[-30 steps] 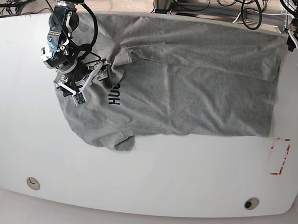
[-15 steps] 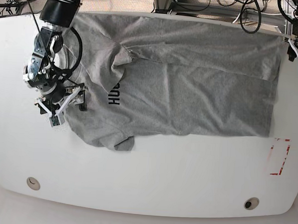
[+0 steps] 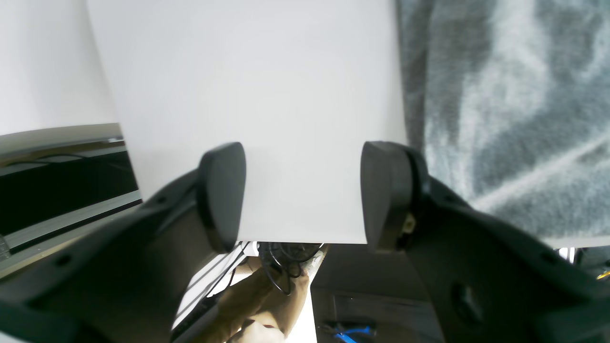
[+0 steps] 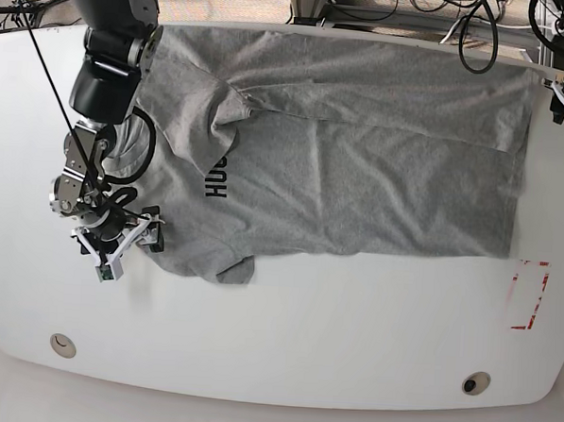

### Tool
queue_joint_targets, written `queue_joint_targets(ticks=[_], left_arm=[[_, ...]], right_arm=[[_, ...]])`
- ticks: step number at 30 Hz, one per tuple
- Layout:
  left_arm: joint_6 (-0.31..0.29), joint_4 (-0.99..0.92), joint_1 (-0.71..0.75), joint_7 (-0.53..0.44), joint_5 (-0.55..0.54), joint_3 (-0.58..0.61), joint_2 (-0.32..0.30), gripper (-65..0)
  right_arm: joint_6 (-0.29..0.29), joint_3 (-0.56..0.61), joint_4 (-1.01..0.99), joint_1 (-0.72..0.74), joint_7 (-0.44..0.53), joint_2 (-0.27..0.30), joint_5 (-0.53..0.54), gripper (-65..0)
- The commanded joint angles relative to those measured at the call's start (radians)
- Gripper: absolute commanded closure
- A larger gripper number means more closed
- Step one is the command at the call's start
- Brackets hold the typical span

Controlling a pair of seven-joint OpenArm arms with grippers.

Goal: Fold the T-shirt properly
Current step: 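Drag the grasped fabric with the right gripper toward the shirt's hem corner, then move the left gripper to the hem corner and grasp it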

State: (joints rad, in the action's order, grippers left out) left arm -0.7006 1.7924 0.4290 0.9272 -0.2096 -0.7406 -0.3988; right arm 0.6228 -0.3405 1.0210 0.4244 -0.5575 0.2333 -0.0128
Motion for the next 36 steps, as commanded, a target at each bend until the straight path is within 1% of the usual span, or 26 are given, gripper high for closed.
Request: queue_joint_targets(ticks=[1, 7, 11, 16, 17, 18, 20, 21, 23, 24, 25, 27, 28, 29, 30, 31, 32, 35, 36], left_arm=[[0.002, 0.016, -0.002, -0.009, 0.0, -0.009, -0.019, -35.8], [0.002, 0.016, -0.002, -0.009, -0.004, -0.052, -0.019, -35.8], [0.002, 0.014, -0.035, -0.009, -0.004, -0.07, -0.019, -35.8], [0.002, 0.013, -0.094, -0.009, 0.002, -0.072, -0.019, -35.8], [0.002, 0.013, -0.108, -0.009, 0.002, -0.072, -0.019, -35.8], [0.002, 0.013, -0.124, -0.009, 0.003, -0.072, -0.019, -35.8], [0.002, 0.011, -0.154, -0.009, 0.003, -0.067, -0.019, -35.8], [0.002, 0.011, -0.177, -0.009, 0.003, -0.064, -0.019, -36.3], [0.002, 0.01, -0.213, -0.009, 0.003, -0.063, -0.019, -36.5], [0.002, 0.008, -0.247, -0.009, 0.003, -0.055, -0.019, -37.6], [0.002, 0.005, -0.272, -0.009, 0.003, -0.044, -0.018, -39.0], [0.002, -0.018, -0.327, -0.009, 0.003, -0.012, -0.005, -44.4], [0.002, -0.03, -0.347, -0.009, 0.003, 0.0, -0.002, -46.7], [0.002, -0.045, -0.368, -0.009, 0.003, 0.013, -0.001, -48.9], [0.002, -0.059, -0.391, -0.009, 0.003, 0.023, 0.001, -50.6], [0.017, -0.078, -0.424, -0.009, 0.003, 0.037, 0.002, -51.7], [0.066, -0.101, -0.456, -0.009, 0.003, 0.049, 0.007, -52.1], [0.189, -0.191, -0.545, -0.009, 0.003, 0.088, 0.033, -52.2], [0.21, -0.213, -0.565, -0.009, 0.003, 0.099, 0.034, -52.2]], right_arm=[[0.002, -0.004, -0.055, 0.05, 0.052, 0.031, 0.007, -48.8], [-0.001, -0.004, -0.184, 0.075, 0.139, 0.038, 0.007, -48.8], [-0.002, -0.002, -0.235, 0.074, 0.196, 0.038, 0.004, -48.8], [-0.004, -0.002, -0.241, 0.066, 0.208, 0.033, 0.004, -48.7], [-0.004, -0.002, -0.241, 0.066, 0.208, 0.031, 0.004, -47.7], [-0.004, -0.002, -0.241, 0.066, 0.208, 0.03, 0.004, -45.5], [-0.004, -0.002, -0.241, 0.064, 0.21, 0.028, 0.004, -38.4], [-0.004, -0.002, -0.241, 0.064, 0.21, 0.028, 0.004, -31.7], [-0.004, -0.002, -0.241, 0.064, 0.212, 0.028, 0.004, -22.8], [-0.004, -0.002, -0.241, 0.064, 0.212, 0.028, 0.004, -17.0], [-0.004, -0.002, -0.241, 0.064, 0.212, 0.027, 0.004, -13.5], [-0.004, -0.002, -0.241, 0.064, 0.212, 0.027, 0.004, -5.4], [-0.004, -0.002, -0.241, 0.064, 0.21, 0.027, 0.004, -2.9], [-0.004, -0.002, -0.241, 0.064, 0.208, 0.027, 0.004, -0.6], [-0.004, -0.002, -0.241, 0.064, 0.207, 0.027, 0.003, 0.0], [-0.004, -0.002, -0.241, 0.064, 0.207, 0.027, 0.003, 0.0], [-0.004, -0.002, -0.241, 0.064, 0.207, 0.027, 0.003, 0.0], [-0.002, -0.002, -0.241, 0.063, 0.205, 0.027, 0.003, 0.0], [-0.002, -0.002, -0.241, 0.06, 0.205, 0.027, 0.003, 0.0]])
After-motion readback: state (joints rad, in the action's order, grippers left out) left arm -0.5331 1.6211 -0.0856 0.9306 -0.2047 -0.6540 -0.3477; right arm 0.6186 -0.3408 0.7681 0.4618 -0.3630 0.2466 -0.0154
